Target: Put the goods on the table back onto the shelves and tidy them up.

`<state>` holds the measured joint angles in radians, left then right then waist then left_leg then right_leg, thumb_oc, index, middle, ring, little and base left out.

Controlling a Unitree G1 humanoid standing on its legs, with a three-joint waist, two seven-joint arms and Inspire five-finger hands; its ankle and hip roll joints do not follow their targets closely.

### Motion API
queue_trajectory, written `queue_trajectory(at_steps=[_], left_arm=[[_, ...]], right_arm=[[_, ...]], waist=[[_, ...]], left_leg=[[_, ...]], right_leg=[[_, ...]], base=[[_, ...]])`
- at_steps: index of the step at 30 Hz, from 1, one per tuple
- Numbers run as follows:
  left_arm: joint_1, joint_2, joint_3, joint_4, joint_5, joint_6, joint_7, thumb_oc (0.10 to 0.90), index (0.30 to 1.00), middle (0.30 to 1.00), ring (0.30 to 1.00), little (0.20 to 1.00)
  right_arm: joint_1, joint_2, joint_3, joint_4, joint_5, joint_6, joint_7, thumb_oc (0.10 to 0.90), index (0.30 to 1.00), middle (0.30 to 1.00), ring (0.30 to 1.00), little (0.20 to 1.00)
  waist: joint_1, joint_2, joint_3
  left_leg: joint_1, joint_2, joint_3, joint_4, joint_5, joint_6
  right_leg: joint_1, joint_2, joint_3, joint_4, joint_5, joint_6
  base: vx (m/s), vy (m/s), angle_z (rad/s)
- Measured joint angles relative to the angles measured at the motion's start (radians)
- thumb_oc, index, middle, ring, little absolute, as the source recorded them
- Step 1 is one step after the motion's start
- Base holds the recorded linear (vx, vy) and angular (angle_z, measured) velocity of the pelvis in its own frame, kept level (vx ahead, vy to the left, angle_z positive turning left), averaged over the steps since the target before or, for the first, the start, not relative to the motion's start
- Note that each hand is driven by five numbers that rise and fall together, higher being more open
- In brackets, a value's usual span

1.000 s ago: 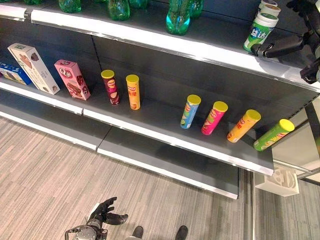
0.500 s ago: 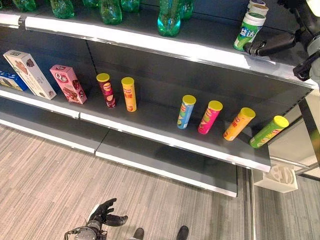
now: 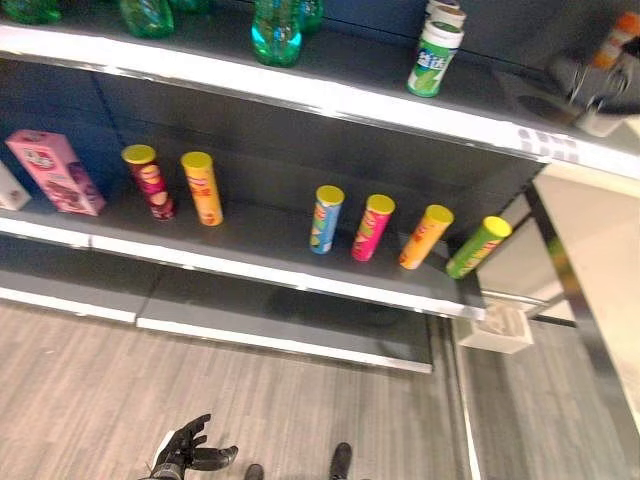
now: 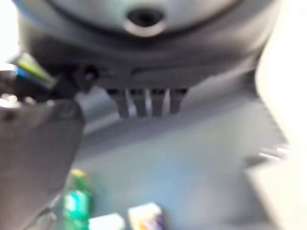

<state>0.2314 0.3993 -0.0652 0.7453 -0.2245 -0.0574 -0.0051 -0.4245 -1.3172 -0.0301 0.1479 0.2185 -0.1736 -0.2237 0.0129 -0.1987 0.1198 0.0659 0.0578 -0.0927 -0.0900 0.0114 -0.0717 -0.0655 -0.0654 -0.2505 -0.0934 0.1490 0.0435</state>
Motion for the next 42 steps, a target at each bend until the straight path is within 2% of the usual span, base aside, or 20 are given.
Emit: queue_trajectory(at_steps=[3, 9, 14, 18, 22, 24, 25, 29, 30, 31, 32, 34, 35, 36, 37, 38, 39, 40, 41, 42], left_arm=[[-0.027, 0.007, -0.011, -0.002, 0.033, 0.0, -0.004, 0.8, 0.9, 0.9, 0.9, 0.9], [-0.043, 0.032, -0.008, -0.001, 0.039, 0.0, -0.002, 0.8, 0.9, 0.9, 0.9, 0.9], [-0.028, 0.02, -0.01, -0.003, 0.042, 0.003, -0.006, 0.8, 0.9, 0.9, 0.9, 0.9], [-0.023, -0.004, -0.01, -0.012, 0.043, 0.008, -0.006, 0.8, 0.9, 0.9, 0.9, 0.9], [-0.019, -0.025, -0.013, -0.021, 0.07, 0.013, -0.008, 0.8, 0.9, 0.9, 0.9, 0.9], [-0.026, -0.025, -0.013, -0.025, 0.071, 0.013, -0.008, 0.8, 0.9, 0.9, 0.9, 0.9], [-0.034, -0.025, -0.016, -0.028, 0.072, 0.014, -0.009, 0.8, 0.9, 0.9, 0.9, 0.9], [-0.056, -0.018, -0.053, -0.052, 0.081, 0.012, -0.011, 0.8, 0.9, 0.9, 0.9, 0.9], [-0.066, -0.015, -0.056, -0.051, 0.091, 0.012, -0.018, 0.8, 0.9, 0.9, 0.9, 0.9], [-0.071, -0.008, -0.055, -0.047, 0.098, 0.012, -0.024, 0.8, 0.9, 0.9, 0.9, 0.9], [-0.07, 0.013, -0.054, -0.047, 0.109, 0.01, -0.032, 0.8, 0.9, 0.9, 0.9, 0.9], [-0.068, 0.048, -0.048, -0.046, 0.109, 0.009, -0.03, 0.8, 0.9, 0.9, 0.9, 0.9], [-0.073, 0.068, -0.052, -0.036, 0.109, 0.011, -0.032, 0.8, 0.9, 0.9, 0.9, 0.9], [-0.077, 0.074, -0.053, -0.035, 0.109, 0.011, -0.032, 0.8, 0.9, 0.9, 0.9, 0.9], [-0.089, 0.073, -0.051, -0.028, 0.109, 0.011, -0.031, 0.8, 0.9, 0.9, 0.9, 0.9], [-0.107, 0.071, -0.05, -0.028, 0.109, 0.01, -0.031, 0.8, 0.9, 0.9, 0.9, 0.9], [-0.122, 0.064, -0.052, -0.039, 0.109, 0.011, -0.034, 0.8, 0.9, 0.9, 0.9, 0.9], [-0.122, 0.051, -0.052, -0.053, 0.109, 0.01, -0.037, 0.8, 0.9, 0.9, 0.9, 0.9], [-0.114, 0.05, -0.05, -0.059, 0.109, 0.011, -0.043, 0.8, 0.9, 0.9, 0.9, 0.9], [-0.114, 0.043, -0.041, -0.048, 0.109, 0.02, -0.043, 0.8, 0.9, 0.9, 0.9, 0.9]], right_arm=[[0.012, 0.049, -0.004, -0.004, -0.004, 0.009, 0.0, 0.8, 0.9, 0.9, 0.9, 0.9], [0.003, 0.049, -0.006, -0.01, -0.018, 0.007, 0.0, 0.8, 0.9, 0.9, 0.9, 0.9], [0.072, 0.095, -0.064, -0.133, -0.022, 0.001, 0.008, 0.8, 0.9, 0.9, 0.9, 0.9], [0.122, 0.113, -0.085, -0.189, -0.044, 0.0, 0.039, 0.8, 0.9, 0.9, 0.9, 0.9], [0.141, 0.121, -0.094, -0.205, -0.059, 0.007, 0.046, 0.8, 0.9, 0.9, 0.9, 0.9], [0.153, 0.154, -0.112, -0.205, -0.062, 0.01, 0.046, 0.8, 0.9, 0.9, 0.9, 0.9], [0.167, 0.167, -0.123, -0.206, -0.062, 0.011, 0.046, 0.8, 0.9, 0.9, 0.9, 0.9], [0.216, 0.196, -0.16, -0.256, -0.087, 0.011, 0.045, 0.8, 0.9, 0.9, 0.9, 0.9], [0.22, 0.201, -0.157, -0.257, -0.088, 0.012, 0.046, 0.8, 0.9, 0.9, 0.9, 0.9], [0.229, 0.201, -0.157, -0.257, -0.088, 0.012, 0.046, 0.8, 0.9, 0.9, 0.9, 0.9], [0.234, 0.202, -0.154, -0.257, -0.088, 0.012, 0.047, 0.8, 0.9, 0.9, 0.9, 0.9], [0.235, 0.201, -0.154, -0.263, -0.089, 0.007, 0.047, 0.8, 0.9, 0.9, 0.9, 0.9], [0.235, 0.201, -0.155, -0.264, -0.094, 0.007, 0.047, 0.8, 0.9, 0.9, 0.9, 0.9], [0.234, 0.202, -0.156, -0.27, -0.1, 0.007, 0.046, 0.8, 0.9, 0.9, 0.9, 0.9], [0.226, 0.203, -0.153, -0.277, -0.103, 0.004, 0.045, 0.8, 0.9, 0.9, 0.9, 0.9], [0.204, 0.208, -0.149, -0.276, -0.112, 0.001, 0.045, 0.8, 0.9, 0.9, 0.9, 0.9], [0.177, 0.208, -0.151, -0.273, -0.121, 0.003, 0.044, 0.8, 0.9, 0.9, 0.9, 0.9], [0.149, 0.21, -0.156, -0.268, -0.127, 0.008, 0.044, 0.8, 0.9, 0.9, 0.9, 0.9], [0.141, 0.221, -0.155, -0.272, -0.128, 0.012, 0.044, 0.8, 0.9, 0.9, 0.9, 0.9], [0.146, 0.224, -0.152, -0.27, -0.133, 0.014, 0.044, 0.8, 0.9, 0.9, 0.9, 0.9]], waist=[[0.005, -0.037, -0.001], [0.034, -0.04, -0.002], [0.02, -0.002, 0.015], [-0.006, 0.063, 0.017], [-0.042, 0.114, 0.015], [-0.07, 0.115, 0.015], [-0.091, 0.114, 0.017], [-0.108, 0.102, 0.022], [-0.11, 0.113, 0.029], [-0.12, 0.112, 0.03], [-0.125, 0.103, 0.032], [-0.102, 0.114, 0.04], [-0.092, 0.104, 0.037], [-0.076, 0.087, 0.033], [-0.058, 0.084, 0.041], [-0.043, 0.069, 0.055], [-0.039, 0.066, 0.066], [-0.026, 0.092, 0.07], [-0.001, 0.097, 0.07], [-0.012, 0.1, 0.08]], left_leg=[[0.017, -0.003, 0.025, 0.0, -0.002, 0.002], [0.03, -0.007, 0.046, 0.0, -0.007, 0.005], [0.05, -0.011, 0.079, 0.0, -0.012, 0.013], [0.057, -0.024, 0.107, 0.0, -0.018, 0.023], [0.076, -0.048, 0.191, 0.0, -0.031, 0.042], [0.082, -0.061, 0.224, 0.0, -0.035, 0.049], [0.085, -0.073, 0.239, 0.001, -0.036, 0.053], [0.085, -0.102, 0.35, 0.001, -0.042, 0.073], [0.082, -0.084, 0.421, 0.001, -0.044, 0.075], [0.082, -0.077, 0.435, 0.001, -0.044, 0.076], [0.087, -0.057, 0.488, 0.001, -0.044, 0.076], [0.094, -0.008, 0.54, 0.002, -0.042, 0.074], [0.114, 0.016, 0.543, 0.002, -0.039, 0.067], [0.127, 0.019, 0.549, 0.006, -0.04, 0.064], [0.111, 0.036, 0.551, 0.046, -0.042, 0.054], [0.04, 0.051, 0.526, 0.134, -0.077, 0.061], [-0.004, 0.03, 0.488, 0.113, -0.089, 0.079], [-0.004, 0.014, 0.434, 0.028, -0.047, 0.069], [0.019, 0.039, 0.45, -0.002, 0.018, 0.019], [0.027, 0.064, 0.455, 0.0, 0.029, 0.018]], right_leg=[[-0.003, 0.0, 0.023, 0.0, 0.015, -0.003], [0.001, -0.001, 0.042, 0.0, 0.016, 0.005], [0.004, -0.001, 0.072, -0.001, 0.017, 0.011], [-0.004, -0.006, 0.105, 0.0, 0.028, 0.015], [-0.028, -0.007, 0.192, 0.0, 0.059, 0.021], [-0.038, -0.009, 0.228, 0.0, 0.071, 0.031], [-0.043, -0.011, 0.238, 0.0, 0.07, 0.058], [-0.101, -0.027, 0.305, -0.008, 0.058, 0.096], [-0.123, -0.03, 0.236, 0.001, 0.009, 0.134], [-0.121, -0.036, 0.208, 0.001, 0.012, 0.136], [-0.124, -0.065, 0.082, 0.039, -0.002, 0.147], [-0.103, -0.122, -0.115, 0.115, -0.01, 0.163], [-0.018, -0.184, -0.172, 0.148, 0.013, 0.136], [0.018, -0.191, -0.161, 0.147, 0.015, 0.103], [0.022, -0.164, -0.162, 0.127, 0.014, 0.05], [0.011, -0.161, -0.15, 0.112, 0.028, 0.027], [0.001, -0.154, -0.144, 0.085, 0.04, 0.029], [-0.001, -0.121, -0.13, 0.038, 0.07, 0.058], [-0.001, -0.106, -0.121, 0.01, 0.074, 0.073], [0.014, -0.127, -0.201, 0.054, -0.011, 0.064]], base=[[-0.02, 0.049, -0.26], [-0.02, 0.052, -0.1], [-0.02, 0.067, -0.17], [-0.02, 0.105, -0.21], [-0.06, 0.165, -0.57], [-0.09, 0.182, -0.6], [-0.12, 0.189, -0.48], [-0.09, 0.091, -0.96], [-0.12, -0.014, -1.27], [-0.13, -0.035, -1.18], [-0.15, -0.038, -0.92], [-0.17, -0.015, -0.98], [-0.21, -0.051, -0.55], [-0.18, -0.062, -0.33], [-0.05, -0.096, -0.38], [-0.03, -0.127, -0.31], [-0.01, -0.164, -0.45], [-0.06, -0.196, -0.71], [-0.02, -0.211, -0.59], [0.01, -0.232, -0.42]])
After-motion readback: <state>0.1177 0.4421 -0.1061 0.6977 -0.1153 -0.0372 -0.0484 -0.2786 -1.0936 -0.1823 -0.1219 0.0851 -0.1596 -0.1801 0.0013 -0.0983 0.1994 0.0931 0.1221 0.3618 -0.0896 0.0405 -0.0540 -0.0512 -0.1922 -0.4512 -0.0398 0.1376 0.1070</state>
